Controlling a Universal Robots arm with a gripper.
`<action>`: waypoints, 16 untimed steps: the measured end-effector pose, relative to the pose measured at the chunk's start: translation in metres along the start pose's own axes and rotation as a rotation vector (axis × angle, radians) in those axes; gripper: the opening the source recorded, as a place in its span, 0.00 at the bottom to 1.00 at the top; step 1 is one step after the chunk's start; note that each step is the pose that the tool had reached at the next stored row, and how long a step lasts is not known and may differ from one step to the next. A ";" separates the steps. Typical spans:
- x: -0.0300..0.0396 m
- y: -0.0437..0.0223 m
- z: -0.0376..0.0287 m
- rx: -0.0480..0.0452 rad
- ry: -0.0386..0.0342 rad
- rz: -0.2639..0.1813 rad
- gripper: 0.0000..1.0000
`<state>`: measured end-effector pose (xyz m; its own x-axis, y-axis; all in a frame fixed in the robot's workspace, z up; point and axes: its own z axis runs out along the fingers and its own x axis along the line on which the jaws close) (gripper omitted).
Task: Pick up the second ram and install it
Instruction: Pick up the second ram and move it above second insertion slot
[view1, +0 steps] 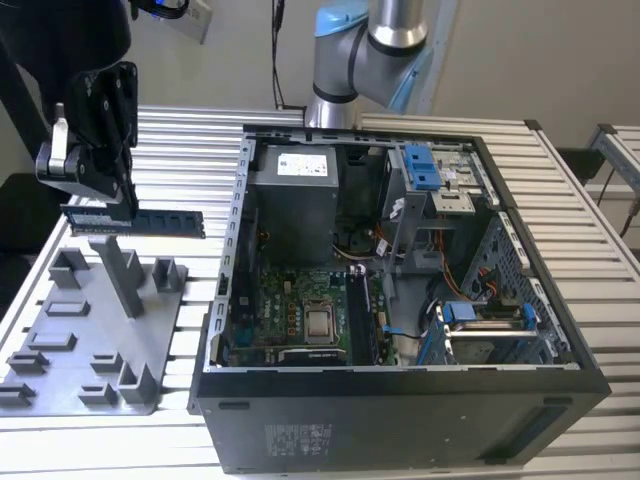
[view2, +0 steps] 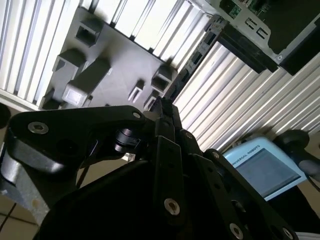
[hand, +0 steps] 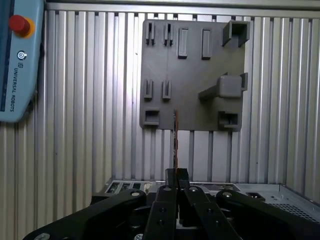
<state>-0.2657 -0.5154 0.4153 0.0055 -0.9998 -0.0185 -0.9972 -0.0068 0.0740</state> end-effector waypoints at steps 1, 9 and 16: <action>0.0000 -0.0003 0.0005 0.0000 0.0001 0.000 0.12; 0.0001 -0.0147 0.0007 -0.0005 0.0001 0.001 0.12; 0.0002 -0.0279 0.0029 -0.0011 -0.0001 0.003 0.12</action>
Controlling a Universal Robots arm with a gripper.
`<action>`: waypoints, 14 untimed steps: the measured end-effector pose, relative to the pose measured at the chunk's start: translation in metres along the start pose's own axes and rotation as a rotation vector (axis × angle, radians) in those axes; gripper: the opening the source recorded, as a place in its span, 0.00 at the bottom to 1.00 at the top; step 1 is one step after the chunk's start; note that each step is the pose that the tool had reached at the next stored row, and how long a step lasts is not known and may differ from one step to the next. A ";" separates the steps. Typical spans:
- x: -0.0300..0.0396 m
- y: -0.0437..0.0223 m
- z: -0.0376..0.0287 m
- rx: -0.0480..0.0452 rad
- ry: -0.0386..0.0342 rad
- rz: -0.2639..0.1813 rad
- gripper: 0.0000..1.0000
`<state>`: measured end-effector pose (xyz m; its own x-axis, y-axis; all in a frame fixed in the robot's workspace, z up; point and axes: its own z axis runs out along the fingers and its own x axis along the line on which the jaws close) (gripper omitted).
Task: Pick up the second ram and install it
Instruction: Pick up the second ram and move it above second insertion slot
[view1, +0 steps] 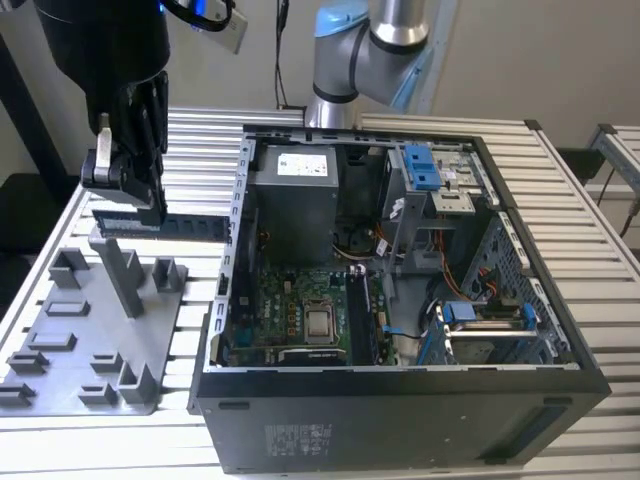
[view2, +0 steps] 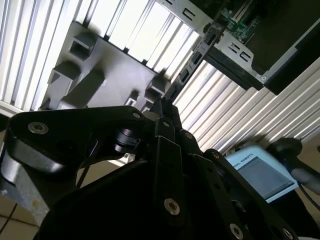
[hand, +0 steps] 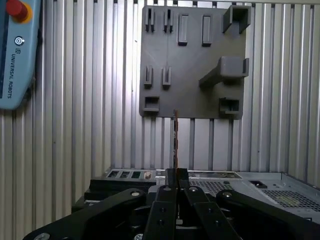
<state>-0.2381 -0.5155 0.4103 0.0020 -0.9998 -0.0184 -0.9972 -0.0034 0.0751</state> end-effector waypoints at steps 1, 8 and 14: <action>0.0000 -0.0034 0.0000 0.0000 -0.0001 0.000 0.12; 0.0001 -0.0263 -0.0006 -0.0003 0.0000 0.000 0.12; 0.0001 -0.0395 -0.0003 -0.0003 -0.0001 0.001 0.12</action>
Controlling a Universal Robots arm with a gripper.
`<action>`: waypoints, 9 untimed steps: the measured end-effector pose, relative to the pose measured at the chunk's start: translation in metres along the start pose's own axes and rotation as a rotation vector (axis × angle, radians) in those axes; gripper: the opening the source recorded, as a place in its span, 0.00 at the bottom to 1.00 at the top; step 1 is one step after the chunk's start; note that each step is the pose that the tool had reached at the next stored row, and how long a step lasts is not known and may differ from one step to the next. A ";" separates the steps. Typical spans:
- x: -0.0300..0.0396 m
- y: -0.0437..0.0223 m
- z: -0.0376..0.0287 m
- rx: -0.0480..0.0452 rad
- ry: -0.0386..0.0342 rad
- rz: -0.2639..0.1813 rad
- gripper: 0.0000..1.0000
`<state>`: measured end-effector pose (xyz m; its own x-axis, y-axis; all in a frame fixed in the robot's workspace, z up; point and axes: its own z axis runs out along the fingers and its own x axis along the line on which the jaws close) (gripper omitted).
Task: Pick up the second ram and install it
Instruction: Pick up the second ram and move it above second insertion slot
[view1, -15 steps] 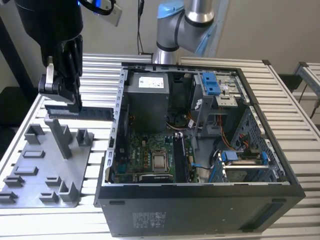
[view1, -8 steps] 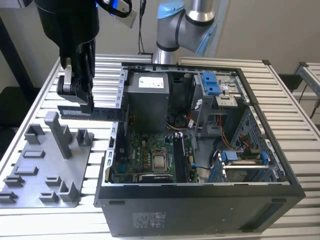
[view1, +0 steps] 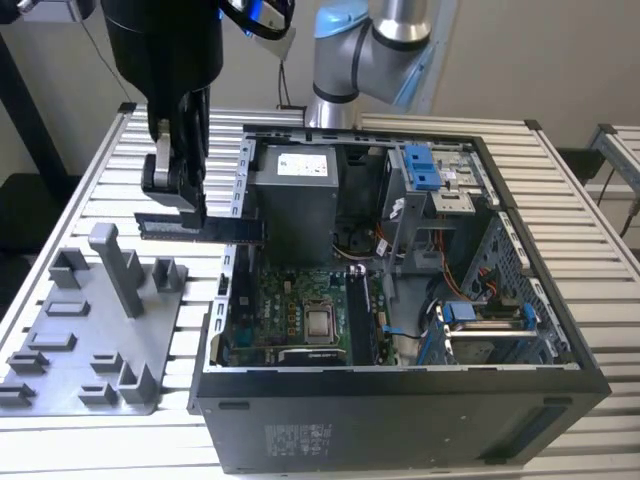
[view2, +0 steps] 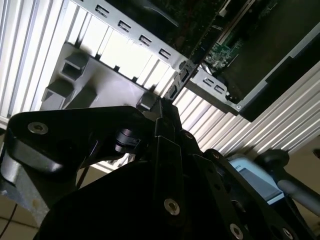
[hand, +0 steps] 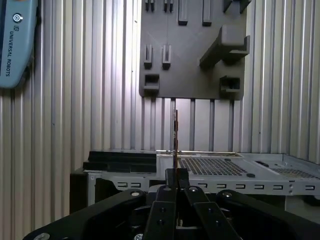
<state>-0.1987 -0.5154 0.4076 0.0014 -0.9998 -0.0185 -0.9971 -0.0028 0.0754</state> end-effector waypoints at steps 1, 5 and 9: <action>0.0000 -0.0028 -0.0001 0.0000 0.0001 0.000 0.12; 0.0001 -0.0147 -0.0002 -0.0001 0.0001 0.000 0.12; 0.0000 -0.0267 -0.0003 -0.0002 0.0001 0.000 0.12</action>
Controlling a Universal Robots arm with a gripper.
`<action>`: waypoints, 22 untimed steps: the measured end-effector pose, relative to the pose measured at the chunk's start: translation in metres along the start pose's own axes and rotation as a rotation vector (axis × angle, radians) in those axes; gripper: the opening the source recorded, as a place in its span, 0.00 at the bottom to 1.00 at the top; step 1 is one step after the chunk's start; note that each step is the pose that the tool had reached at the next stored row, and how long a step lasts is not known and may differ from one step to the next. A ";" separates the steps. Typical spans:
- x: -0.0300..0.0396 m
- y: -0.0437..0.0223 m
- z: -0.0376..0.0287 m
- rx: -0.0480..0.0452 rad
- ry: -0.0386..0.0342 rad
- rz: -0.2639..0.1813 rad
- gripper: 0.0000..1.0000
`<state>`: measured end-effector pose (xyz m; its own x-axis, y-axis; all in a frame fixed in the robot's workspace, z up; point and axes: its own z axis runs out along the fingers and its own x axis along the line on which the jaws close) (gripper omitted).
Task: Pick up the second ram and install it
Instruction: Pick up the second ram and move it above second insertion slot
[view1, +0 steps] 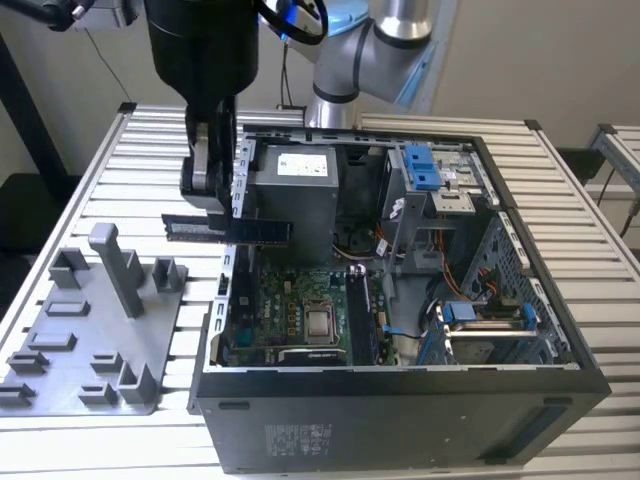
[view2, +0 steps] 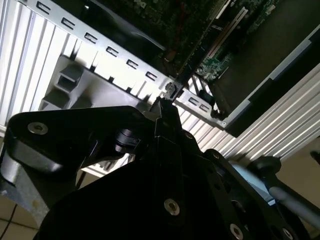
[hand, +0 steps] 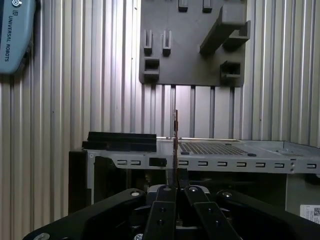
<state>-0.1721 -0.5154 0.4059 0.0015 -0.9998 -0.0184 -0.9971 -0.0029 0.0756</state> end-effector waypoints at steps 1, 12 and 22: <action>0.0000 -0.0026 0.0000 0.0000 0.0000 0.000 0.12; -0.0006 -0.0348 -0.0019 0.0000 0.0005 0.000 0.12; -0.0008 -0.0597 -0.0018 0.0000 0.0006 0.000 0.12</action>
<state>-0.1124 -0.5145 0.4031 0.0014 -0.9998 -0.0178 -0.9971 -0.0028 0.0757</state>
